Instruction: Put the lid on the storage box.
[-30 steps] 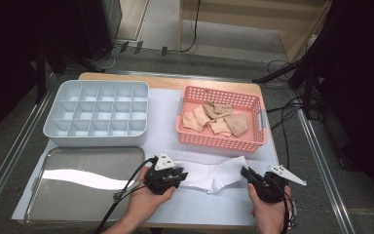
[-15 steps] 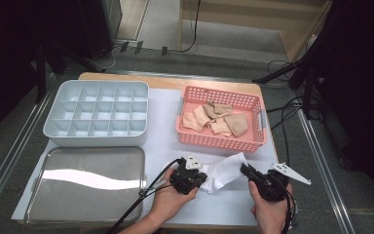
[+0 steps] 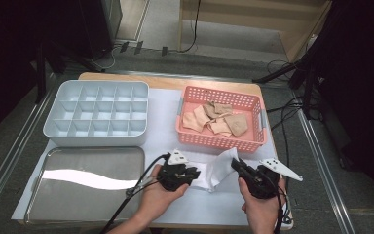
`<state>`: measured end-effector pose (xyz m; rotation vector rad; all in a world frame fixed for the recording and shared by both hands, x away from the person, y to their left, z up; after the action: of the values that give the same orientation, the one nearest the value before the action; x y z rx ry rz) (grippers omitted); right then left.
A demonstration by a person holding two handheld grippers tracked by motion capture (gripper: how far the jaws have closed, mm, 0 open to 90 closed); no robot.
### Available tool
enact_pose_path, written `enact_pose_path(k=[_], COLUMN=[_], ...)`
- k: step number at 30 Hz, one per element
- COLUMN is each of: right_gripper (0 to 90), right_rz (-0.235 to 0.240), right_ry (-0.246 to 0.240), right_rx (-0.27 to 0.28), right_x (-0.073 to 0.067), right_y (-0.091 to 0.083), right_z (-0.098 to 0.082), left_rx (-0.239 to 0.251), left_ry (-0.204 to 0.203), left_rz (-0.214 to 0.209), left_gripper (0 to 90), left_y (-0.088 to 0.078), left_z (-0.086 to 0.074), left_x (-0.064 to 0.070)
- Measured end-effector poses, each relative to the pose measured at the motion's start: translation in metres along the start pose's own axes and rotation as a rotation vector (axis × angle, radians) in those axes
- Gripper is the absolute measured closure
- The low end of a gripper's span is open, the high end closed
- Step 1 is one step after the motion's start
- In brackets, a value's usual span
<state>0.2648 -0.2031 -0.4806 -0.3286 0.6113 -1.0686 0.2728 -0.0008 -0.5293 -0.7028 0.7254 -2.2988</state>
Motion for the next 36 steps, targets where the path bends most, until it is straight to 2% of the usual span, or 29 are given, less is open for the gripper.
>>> enact_pose_path(k=[1, 2, 5, 9, 17, 21, 26, 32, 34, 36], right_gripper=[82.3, 82.2, 82.0, 81.9, 81.7, 81.6, 81.6, 80.7, 77.9, 68.6], right_rz=[-0.005, -0.009, -0.012, -0.004, 0.012, 0.008, 0.005, 0.019, 0.034, 0.099], right_ry=[-0.007, -0.017, -0.037, -0.073, -0.15, -0.181, -0.218, -0.226, -0.23, -0.231], right_rx=[-0.006, -0.011, -0.023, -0.037, -0.095, -0.124, -0.148, -0.153, -0.159, -0.161], right_x=[-0.004, -0.007, -0.018, -0.036, -0.077, -0.092, -0.106, -0.112, -0.116, -0.12], right_y=[0.001, 0.003, 0.009, 0.02, 0.053, 0.07, 0.086, 0.097, 0.098, 0.1], right_z=[0.0, -0.001, -0.003, -0.007, -0.022, -0.03, -0.041, -0.051, -0.054, -0.055], left_rx=[0.0, 0.021, 0.035, 0.054, 0.06, 0.062, 0.061, 0.061, 0.057, 0.058], left_ry=[0.0, -0.019, -0.058, -0.094, -0.117, -0.131, -0.139, -0.14, -0.14, -0.141], left_rz=[0.0, 0.014, 0.037, 0.041, 0.055, 0.064, 0.067, 0.066, 0.067, 0.072], left_gripper=[78.2, 78.2, 78.3, 81.3, 84.5, 84.7, 84.9, 84.9, 84.8, 84.4], left_y=[0.0, -0.014, -0.026, -0.035, -0.044, -0.046, -0.047, -0.047, -0.047, -0.046], left_z=[0.0, -0.003, -0.011, -0.023, -0.032, -0.034, -0.038, -0.039, -0.039, -0.04], left_x=[0.0, -0.013, -0.032, -0.046, -0.059, -0.063, -0.066, -0.068, -0.068, -0.069])
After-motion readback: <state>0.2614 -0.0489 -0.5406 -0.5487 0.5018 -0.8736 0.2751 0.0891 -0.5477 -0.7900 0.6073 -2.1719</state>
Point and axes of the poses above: each handheld gripper's, and its own axes: y roughly forward along the jaws, z roughly out of its top, x roughly to its right, the point moved 6 cm from there along y, roughly forward along the jaws, and after that the axes turned 5 degrees about -x, right-handed, at the moved point
